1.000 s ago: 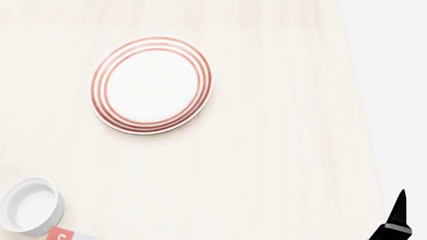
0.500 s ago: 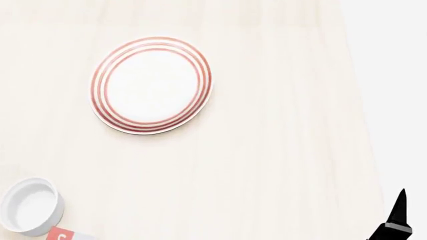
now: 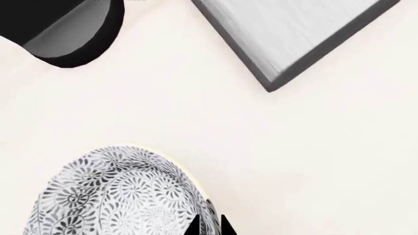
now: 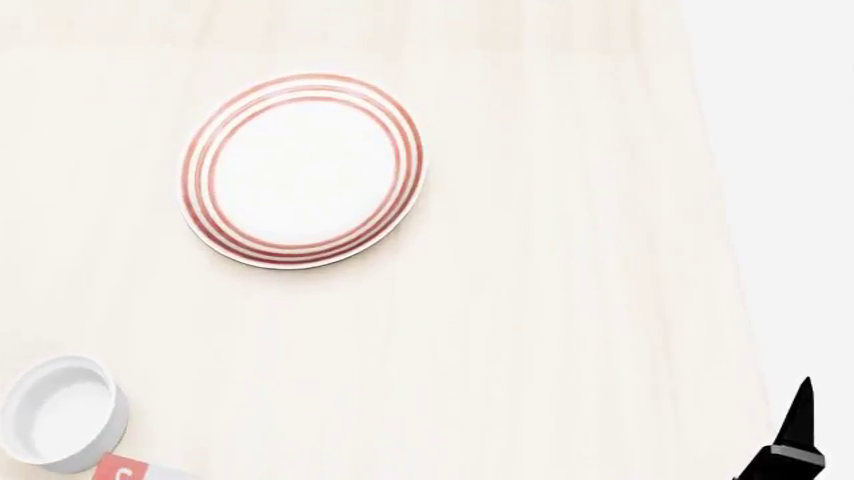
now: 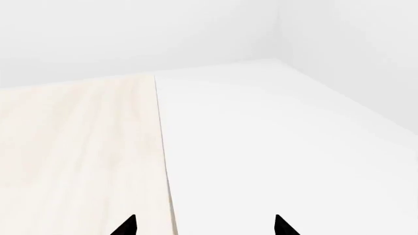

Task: Pick the akita bowl next to the ramekin and place it on the plate.

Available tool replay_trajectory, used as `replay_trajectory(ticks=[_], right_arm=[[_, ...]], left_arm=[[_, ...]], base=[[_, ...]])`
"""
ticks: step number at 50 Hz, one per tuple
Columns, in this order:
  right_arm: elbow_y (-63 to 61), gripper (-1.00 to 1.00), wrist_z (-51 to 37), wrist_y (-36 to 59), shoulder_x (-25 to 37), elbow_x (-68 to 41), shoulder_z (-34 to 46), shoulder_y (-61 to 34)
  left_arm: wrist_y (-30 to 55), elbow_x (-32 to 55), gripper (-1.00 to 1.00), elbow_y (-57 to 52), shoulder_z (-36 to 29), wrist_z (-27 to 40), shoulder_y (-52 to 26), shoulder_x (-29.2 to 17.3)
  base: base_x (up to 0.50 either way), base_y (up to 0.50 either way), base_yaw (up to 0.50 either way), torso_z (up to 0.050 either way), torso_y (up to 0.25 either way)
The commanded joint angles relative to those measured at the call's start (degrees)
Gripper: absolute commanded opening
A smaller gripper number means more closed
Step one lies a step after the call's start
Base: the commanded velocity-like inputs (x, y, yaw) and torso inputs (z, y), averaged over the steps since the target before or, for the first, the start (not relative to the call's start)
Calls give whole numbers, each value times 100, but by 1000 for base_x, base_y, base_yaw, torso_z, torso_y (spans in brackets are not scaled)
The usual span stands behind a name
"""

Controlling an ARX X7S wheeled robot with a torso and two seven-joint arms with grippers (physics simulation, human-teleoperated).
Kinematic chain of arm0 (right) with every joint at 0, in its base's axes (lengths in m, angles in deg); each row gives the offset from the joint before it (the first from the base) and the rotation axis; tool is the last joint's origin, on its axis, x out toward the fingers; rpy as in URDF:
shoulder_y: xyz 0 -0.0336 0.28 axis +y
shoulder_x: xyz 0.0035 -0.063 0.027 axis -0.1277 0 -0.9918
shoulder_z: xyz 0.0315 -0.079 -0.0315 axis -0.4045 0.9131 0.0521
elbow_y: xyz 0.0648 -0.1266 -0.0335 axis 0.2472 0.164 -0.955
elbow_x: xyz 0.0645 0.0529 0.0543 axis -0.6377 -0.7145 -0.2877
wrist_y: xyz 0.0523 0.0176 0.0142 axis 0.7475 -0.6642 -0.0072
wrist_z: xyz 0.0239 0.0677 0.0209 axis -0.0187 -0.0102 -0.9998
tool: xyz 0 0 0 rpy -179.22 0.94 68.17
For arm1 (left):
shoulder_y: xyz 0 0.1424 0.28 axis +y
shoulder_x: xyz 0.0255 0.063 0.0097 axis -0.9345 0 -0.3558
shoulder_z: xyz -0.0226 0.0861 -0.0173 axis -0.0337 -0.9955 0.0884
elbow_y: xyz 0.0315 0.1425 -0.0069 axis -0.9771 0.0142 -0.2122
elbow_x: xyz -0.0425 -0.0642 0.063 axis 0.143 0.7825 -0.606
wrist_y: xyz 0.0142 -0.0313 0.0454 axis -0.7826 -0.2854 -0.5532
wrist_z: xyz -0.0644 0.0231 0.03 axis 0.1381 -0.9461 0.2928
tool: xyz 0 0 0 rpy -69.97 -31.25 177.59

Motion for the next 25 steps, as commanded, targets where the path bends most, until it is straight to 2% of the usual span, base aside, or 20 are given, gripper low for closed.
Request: replay_trajectory(ticks=[1,8,25], right_arm=[[105,100,112,-82,-118,115,-122,-21],[-17,100,47,-6,-96,71,-140,13],[-40,100,0,14,-88,40,-153,13]], left_arm=[[-39,92,-100,-38,231,-95,28,124],[-21,52,-100,-90,186,-35,17,102],[70,-547,-100,-371,-1369,-1059,-1079,-268]], base=[[0,0,0,0,0],[0,0,0,0,0],[0,0,0,0,0]])
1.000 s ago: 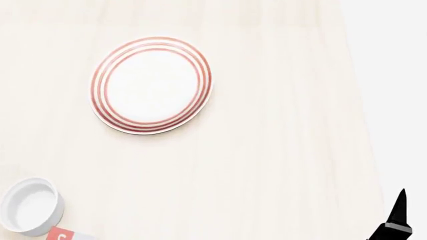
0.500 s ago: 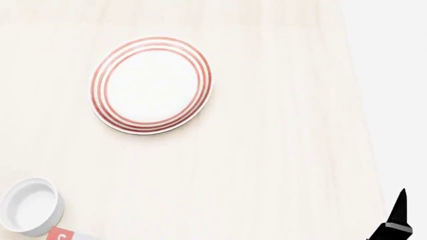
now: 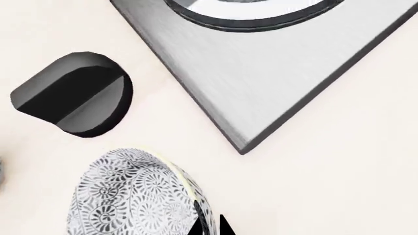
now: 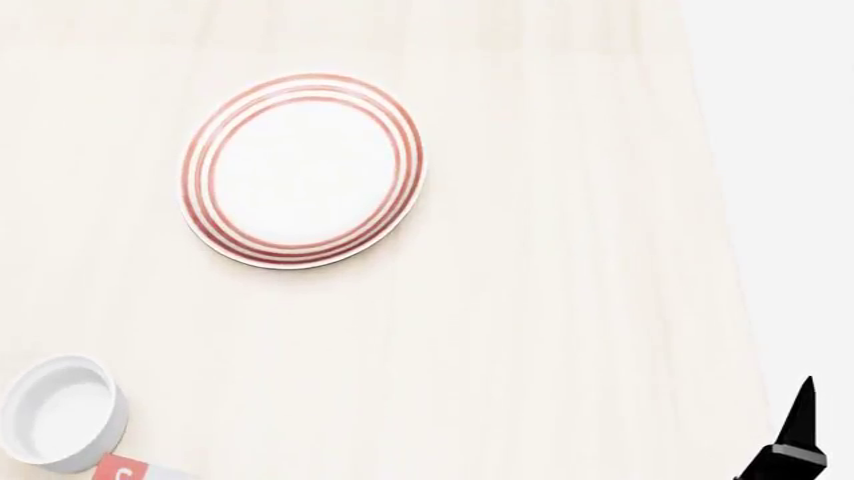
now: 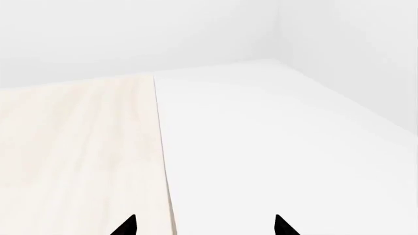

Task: Pick the akita bowl next to the ramekin and place it on the plate.

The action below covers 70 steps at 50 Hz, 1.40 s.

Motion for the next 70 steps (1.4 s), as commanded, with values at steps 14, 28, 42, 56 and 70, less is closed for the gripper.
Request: replay_trajectory(ticks=[14,28,42,56,70], right_arm=[[32,100,45,-41,-108,86,-147,10],[18,100,45,-45,-90,60,-157,35],[8,100,25,-20,-66,29,-154,15],[80,100,65,-95,-81,52,-122,7],[162,100,100,-148,-103,23,-118,-10]], left_arm=[[-94,-1070,-100,-1034,-3335,-3007,-1690,-520],[-656,-1830,-100,-1927,-5342,-4813,-2685,-869],[-1768,-2579,-100,-2713,-6851,-6605,-3507,-1217],[-2847,-3638,-100,-2950,-8290,-7831,-3924,-1253],[-3417,-4233,-100,-2575,-9325,-8597,-3851,-1018]], base=[[0,0,0,0,0],[0,0,0,0,0],[0,0,0,0,0],[0,0,0,0,0],[0,0,0,0,1]])
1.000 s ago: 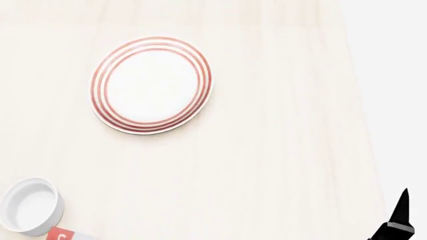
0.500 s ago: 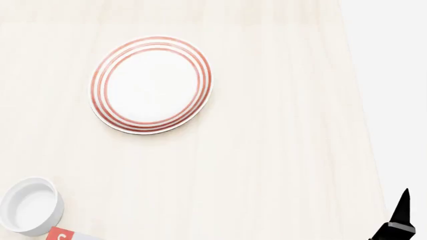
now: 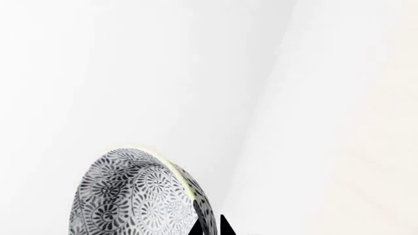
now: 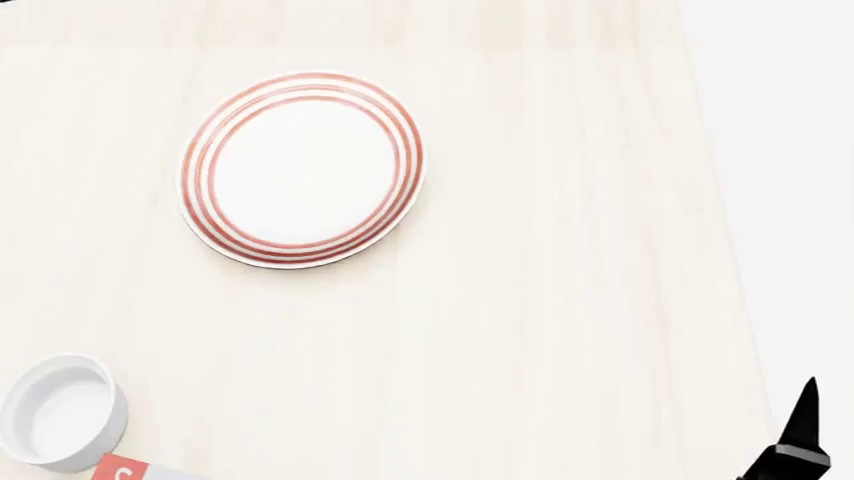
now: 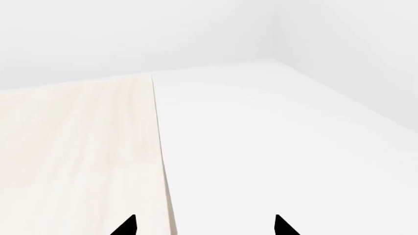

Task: Pick the akita bowl next to the ramekin and place it on the plate.

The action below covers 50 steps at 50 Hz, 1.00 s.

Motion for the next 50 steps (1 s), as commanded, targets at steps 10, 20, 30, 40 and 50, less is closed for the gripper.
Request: replay_trajectory(ticks=[10,20,30,40,50], right_arm=[[187,100,162,-137,-131,111,-94,-73],[125,100,149,-99,-113,49,-107,-52],[161,100,178,-148,-98,121,-45,-66],[130,100,151,-121,-87,95,-43,-71],[168,100,177,-165,-94,92,-39,-63]], left_arm=[[-1234,-703,-100,910,-955,-1359,-66,514],[-2082,-877,-100,1947,-1194,-1823,-193,1029],[-2690,-923,-100,2966,-1272,-2013,-137,1610],[-3388,-923,-100,4026,-1277,-2182,-107,2143],[-3519,-901,-100,4187,-1334,-2255,150,2303]], base=[[0,0,0,0,0],[0,0,0,0,0],[0,0,0,0,1],[0,0,0,0,1],[0,0,0,0,0]])
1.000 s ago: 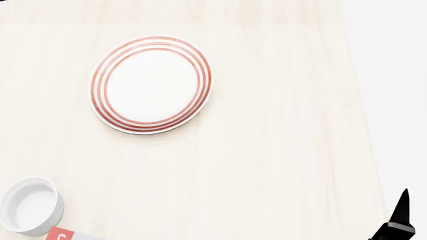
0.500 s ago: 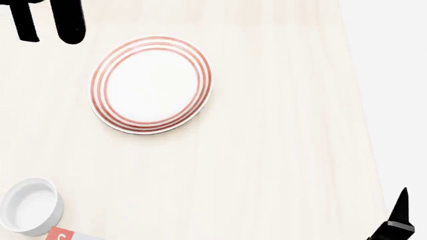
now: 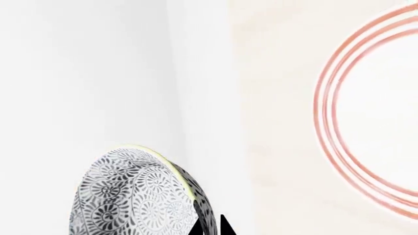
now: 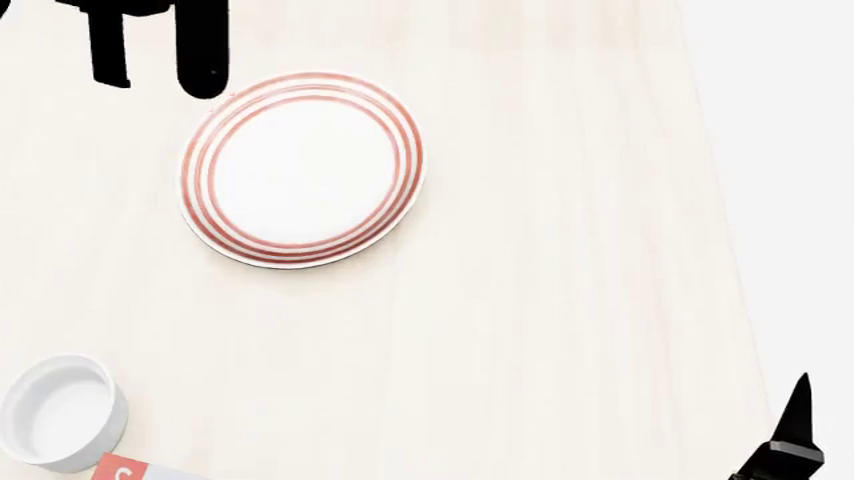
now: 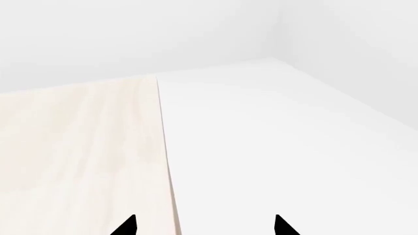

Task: Pick the akita bowl next to the ramekin and place it on the plate.

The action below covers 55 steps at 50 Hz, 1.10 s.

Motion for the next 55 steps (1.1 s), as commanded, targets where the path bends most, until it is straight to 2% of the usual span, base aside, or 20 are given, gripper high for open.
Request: replay_trajectory(ticks=[1,16,33,47,55], right_arm=[[60,100,106,-62,-116,95,-130,0],[2,100,68,-40,-97,95,-112,20],[30,100,70,-57,-85,88,-103,14],[16,100,61,-71,-71,109,-82,25],[33,100,67,-94,-74,116,-69,22]], left_arm=[[-494,-22,-100,635,183,-272,144,526],[-711,348,-100,992,292,-780,500,746],[-703,385,-100,1220,286,-779,807,968],[409,630,-100,-567,317,-835,879,427],[504,679,-100,-753,307,-806,1034,360]], base=[[0,0,0,0,0],[0,0,0,0,1],[0,0,0,0,1],[0,0,0,0,0],[0,0,0,0,1]])
